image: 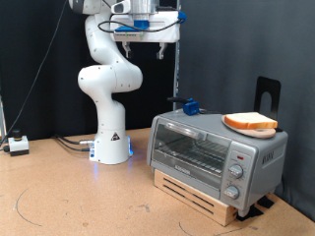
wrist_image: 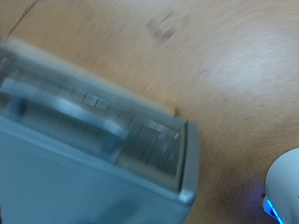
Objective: Make a piece of toast with the oven
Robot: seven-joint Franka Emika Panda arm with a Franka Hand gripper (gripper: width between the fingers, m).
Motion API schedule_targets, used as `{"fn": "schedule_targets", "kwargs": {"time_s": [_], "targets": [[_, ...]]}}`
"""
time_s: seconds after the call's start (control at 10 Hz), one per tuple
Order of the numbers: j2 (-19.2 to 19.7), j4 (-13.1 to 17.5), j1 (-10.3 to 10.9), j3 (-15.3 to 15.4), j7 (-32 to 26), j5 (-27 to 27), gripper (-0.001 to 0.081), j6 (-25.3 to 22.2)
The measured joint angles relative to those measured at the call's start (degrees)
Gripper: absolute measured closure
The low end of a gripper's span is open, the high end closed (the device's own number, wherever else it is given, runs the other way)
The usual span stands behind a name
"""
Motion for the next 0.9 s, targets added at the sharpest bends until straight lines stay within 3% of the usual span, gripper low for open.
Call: {"fn": "schedule_targets", "kwargs": {"time_s": [0.3, 0.5, 0.6, 0.9], "targets": [[0.36, -0.35, 4.50, -4.69, -20.57, 1.08, -0.0003, 1.07], [4.27, 0.17, 5.53, -5.13, -30.70, -4.49, -0.0003, 3.88], [4.12, 0.11, 5.34, -5.22, -28.98, -3.26, -0.0003, 3.84], [2.82, -1.39, 8.83, -9.73, -43.70, 5.66, -0.0003, 5.46]]}}
